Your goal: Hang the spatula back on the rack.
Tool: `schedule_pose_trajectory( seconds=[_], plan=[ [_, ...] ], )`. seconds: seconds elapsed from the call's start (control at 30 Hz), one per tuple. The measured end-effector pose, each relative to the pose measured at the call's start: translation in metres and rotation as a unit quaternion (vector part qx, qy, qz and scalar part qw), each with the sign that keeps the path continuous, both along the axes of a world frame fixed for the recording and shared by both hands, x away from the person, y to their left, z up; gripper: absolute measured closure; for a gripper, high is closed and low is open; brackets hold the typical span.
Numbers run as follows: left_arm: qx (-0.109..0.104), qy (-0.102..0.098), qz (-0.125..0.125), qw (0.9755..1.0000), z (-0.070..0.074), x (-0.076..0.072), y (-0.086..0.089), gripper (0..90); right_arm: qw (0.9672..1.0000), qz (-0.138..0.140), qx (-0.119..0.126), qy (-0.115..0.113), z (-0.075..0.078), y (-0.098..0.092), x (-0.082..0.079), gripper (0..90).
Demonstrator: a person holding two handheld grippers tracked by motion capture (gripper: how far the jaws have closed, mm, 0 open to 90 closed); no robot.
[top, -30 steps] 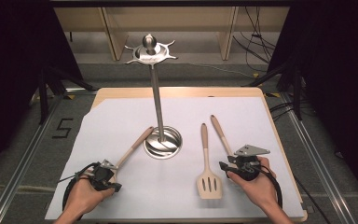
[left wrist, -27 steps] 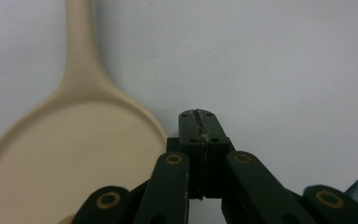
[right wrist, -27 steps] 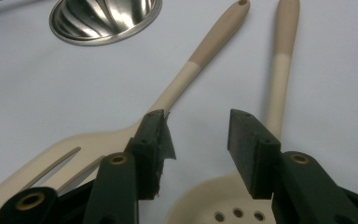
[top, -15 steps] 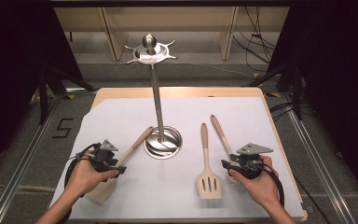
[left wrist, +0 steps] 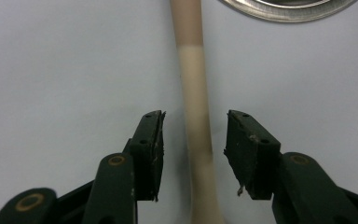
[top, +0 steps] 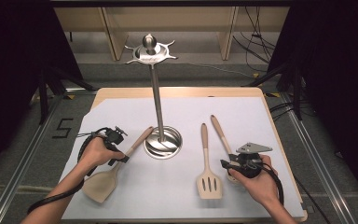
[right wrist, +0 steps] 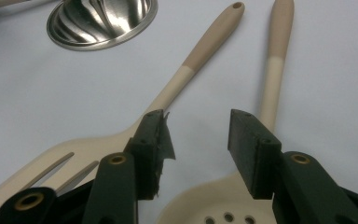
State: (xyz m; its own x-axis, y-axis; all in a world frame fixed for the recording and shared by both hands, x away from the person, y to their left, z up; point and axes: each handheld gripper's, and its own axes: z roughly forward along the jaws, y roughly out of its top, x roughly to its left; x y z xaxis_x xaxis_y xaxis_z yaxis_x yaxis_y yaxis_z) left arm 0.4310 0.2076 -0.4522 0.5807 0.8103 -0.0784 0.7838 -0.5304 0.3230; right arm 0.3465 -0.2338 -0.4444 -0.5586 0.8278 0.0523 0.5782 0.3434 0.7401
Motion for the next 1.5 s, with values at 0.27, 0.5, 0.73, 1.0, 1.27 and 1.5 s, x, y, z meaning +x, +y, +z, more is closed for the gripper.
schedule_pose_trajectory(
  seconds=[0.27, 0.5, 0.73, 1.0, 1.27, 1.5],
  plan=[
    [0.006, 0.026, -0.001, 0.9996, -0.009, 0.008, -0.008, 66.3, 0.9999, -0.010, 0.004, 0.010, 0.004, 0.003, -0.004, 56.6],
    [0.011, 0.025, 0.015, 0.9995, -0.009, 0.008, -0.010, 75.9, 1.0000, -0.003, -0.006, -0.005, 0.002, 0.002, -0.003, 56.6],
    [-0.004, 0.020, 0.034, 0.9992, -0.004, 0.004, -0.008, 77.8, 1.0000, -0.006, 0.000, 0.001, 0.002, 0.003, -0.004, 56.6],
    [-0.045, -0.034, 0.040, 0.9976, 0.016, -0.009, 0.014, 78.0, 1.0000, 0.003, -0.006, -0.005, 0.002, 0.003, -0.003, 56.5],
    [-0.125, -0.147, 0.071, 0.9787, 0.044, -0.045, 0.037, 78.1, 0.9999, -0.010, 0.001, 0.006, 0.003, 0.005, -0.005, 56.6],
    [-0.162, -0.207, 0.069, 0.9624, 0.056, -0.066, 0.046, 78.1, 1.0000, -0.006, 0.002, -0.003, 0.003, 0.006, -0.004, 56.6]
  ],
)
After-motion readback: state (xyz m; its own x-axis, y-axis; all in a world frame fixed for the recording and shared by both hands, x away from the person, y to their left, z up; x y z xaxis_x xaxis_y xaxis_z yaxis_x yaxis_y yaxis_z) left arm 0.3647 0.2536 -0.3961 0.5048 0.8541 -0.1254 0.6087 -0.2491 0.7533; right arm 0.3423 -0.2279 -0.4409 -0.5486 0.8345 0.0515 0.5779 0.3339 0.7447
